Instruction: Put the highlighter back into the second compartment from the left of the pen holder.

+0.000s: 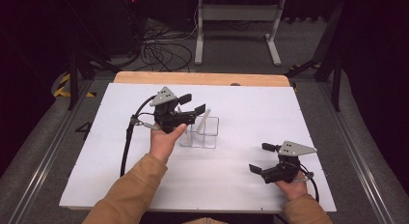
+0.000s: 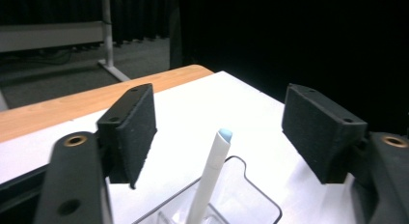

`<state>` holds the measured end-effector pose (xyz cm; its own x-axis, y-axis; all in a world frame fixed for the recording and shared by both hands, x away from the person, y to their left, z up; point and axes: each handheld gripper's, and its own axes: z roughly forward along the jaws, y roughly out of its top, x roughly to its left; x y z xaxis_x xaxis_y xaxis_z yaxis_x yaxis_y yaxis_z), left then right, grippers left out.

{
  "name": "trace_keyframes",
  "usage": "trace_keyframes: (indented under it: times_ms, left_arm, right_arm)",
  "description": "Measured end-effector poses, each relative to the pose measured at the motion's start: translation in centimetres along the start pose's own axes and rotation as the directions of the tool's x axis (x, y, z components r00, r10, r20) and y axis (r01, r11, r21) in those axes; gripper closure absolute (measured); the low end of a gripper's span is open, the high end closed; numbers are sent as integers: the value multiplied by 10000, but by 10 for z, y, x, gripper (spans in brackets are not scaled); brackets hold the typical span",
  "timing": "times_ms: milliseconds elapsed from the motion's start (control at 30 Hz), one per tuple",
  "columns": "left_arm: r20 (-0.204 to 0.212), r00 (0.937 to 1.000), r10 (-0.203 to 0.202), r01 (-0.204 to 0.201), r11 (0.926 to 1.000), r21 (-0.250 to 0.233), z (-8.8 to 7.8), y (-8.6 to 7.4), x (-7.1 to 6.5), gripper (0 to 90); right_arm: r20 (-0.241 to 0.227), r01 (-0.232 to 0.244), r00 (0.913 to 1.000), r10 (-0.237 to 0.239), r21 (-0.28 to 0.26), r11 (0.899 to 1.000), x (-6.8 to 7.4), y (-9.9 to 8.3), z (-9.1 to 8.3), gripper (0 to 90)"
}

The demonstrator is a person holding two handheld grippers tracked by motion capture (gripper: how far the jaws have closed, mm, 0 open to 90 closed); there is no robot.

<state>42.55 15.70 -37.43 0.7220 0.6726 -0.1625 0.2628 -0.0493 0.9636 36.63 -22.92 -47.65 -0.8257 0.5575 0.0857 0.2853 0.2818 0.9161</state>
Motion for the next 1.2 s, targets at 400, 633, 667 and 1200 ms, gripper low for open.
trace_keyframes:
  times_ms: [400, 633, 667, 1200]
  left_arm:
    - [-554, 9970, 534, -491, 9959, 762, -52, 9, -2, 220]
    - [-765, 9954, 576, -475, 9905, 1289, -73, 3, -4, 188]
    - [-780, 9952, 583, -477, 9902, 1315, -75, 2, -4, 183]
    - [-1419, 9876, 672, -405, 9822, 1832, -118, -34, -6, 172]
  right_arm:
    - [32, 45, 10000, -45, 38, 10000, 0, 0, 0, 7]
    - [34, 44, 10000, -45, 46, 10000, 0, 0, 0, 7]
    - [33, 44, 10000, -44, 43, 10000, 0, 0, 0, 7]
    - [46, 23, 10000, -23, 52, 10000, 0, 0, 0, 7]
